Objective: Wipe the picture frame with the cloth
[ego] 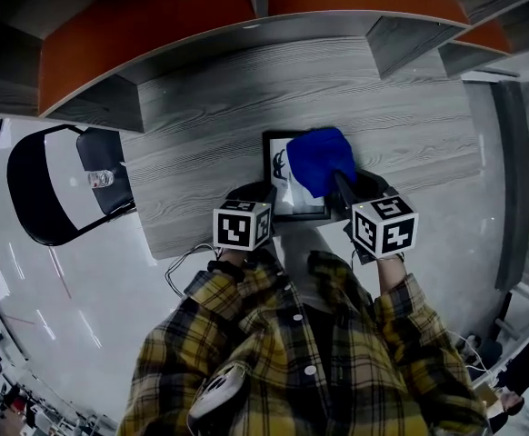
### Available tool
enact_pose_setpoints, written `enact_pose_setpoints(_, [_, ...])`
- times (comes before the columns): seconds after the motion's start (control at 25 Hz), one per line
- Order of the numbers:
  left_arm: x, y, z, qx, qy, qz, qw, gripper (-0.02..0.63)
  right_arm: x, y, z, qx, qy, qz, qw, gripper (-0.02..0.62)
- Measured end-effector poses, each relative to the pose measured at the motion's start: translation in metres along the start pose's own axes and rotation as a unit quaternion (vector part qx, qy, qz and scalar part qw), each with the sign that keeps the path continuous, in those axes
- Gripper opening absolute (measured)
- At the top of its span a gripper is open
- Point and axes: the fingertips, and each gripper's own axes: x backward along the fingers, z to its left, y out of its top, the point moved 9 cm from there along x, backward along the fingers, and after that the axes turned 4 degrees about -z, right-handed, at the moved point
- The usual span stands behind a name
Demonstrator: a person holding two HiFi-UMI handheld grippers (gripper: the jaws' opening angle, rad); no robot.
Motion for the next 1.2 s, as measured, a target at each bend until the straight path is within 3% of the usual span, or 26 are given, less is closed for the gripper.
enact_pose_setpoints(0.24, [0.021,0.003,0.004,-0.001,-0.014,0.004,0.9999,0.095,0.009,0.041,0.070,-0.004,0.114,-0.071,0.991,0.041])
enact_pose_setpoints(0.4, [0.025,-0.014,0.005,0.001,-0.035,0.034,0.9988,0.095,-0.005,0.025,0.095,-0.025,0.154,-0.049,0.987,0.041])
enact_pose_setpoints(0.64, [0.022,-0.032,0.007,0.019,-0.039,0.037,0.9984,0.094,-0.044,-0.056,0.093,0.002,0.120,0.080,0.990,0.041])
enact_pose_setpoints(0.72, [0.022,-0.031,0.007,0.015,-0.040,0.038,0.9983,0.094,-0.048,-0.070,0.092,0.017,0.110,0.102,0.988,0.041])
enact_pose_setpoints(1.2, [0.021,-0.036,0.014,0.058,-0.053,0.026,0.9965,0.098,-0.027,-0.082,0.040,0.003,0.022,0.103,0.994,0.041])
